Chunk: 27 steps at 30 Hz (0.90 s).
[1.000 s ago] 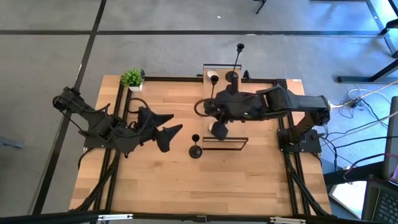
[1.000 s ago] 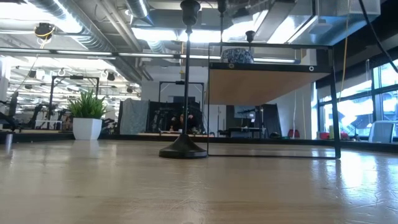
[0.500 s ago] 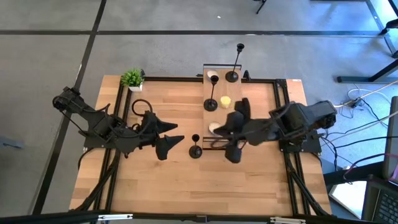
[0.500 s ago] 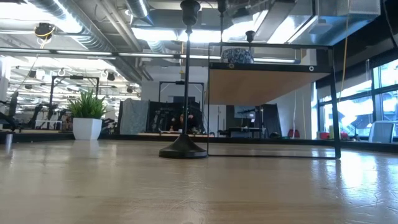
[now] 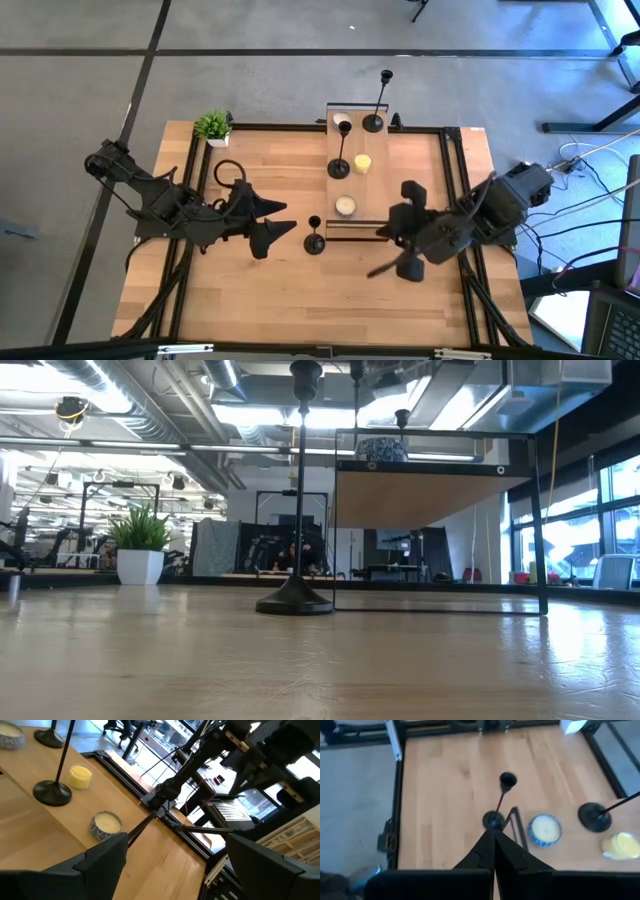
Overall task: Pick & Place candle stick holders
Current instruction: Put the black candle holder to the right of the blue candle jar on the shelf
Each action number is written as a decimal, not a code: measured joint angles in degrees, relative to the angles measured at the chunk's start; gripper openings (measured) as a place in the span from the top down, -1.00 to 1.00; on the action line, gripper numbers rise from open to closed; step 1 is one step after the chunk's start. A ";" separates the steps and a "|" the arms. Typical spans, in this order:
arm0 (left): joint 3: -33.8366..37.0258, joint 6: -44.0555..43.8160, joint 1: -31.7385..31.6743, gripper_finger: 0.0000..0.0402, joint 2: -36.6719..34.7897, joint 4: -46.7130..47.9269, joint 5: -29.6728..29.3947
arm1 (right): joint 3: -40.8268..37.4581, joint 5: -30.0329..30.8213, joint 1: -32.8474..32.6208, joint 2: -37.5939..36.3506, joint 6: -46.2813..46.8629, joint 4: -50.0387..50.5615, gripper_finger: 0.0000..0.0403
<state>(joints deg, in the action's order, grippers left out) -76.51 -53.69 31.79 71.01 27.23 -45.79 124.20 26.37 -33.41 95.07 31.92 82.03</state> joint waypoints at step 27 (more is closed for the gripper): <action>0.00 -4.82 -0.02 -0.66 0.00 0.04 2.97 | -18.34 -15.87 -4.46 -2.63 0.29 -24.75 1.00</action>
<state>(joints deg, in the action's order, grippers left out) -76.51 -58.50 31.77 71.01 27.27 -42.82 105.86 10.50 -37.87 92.44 32.21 57.28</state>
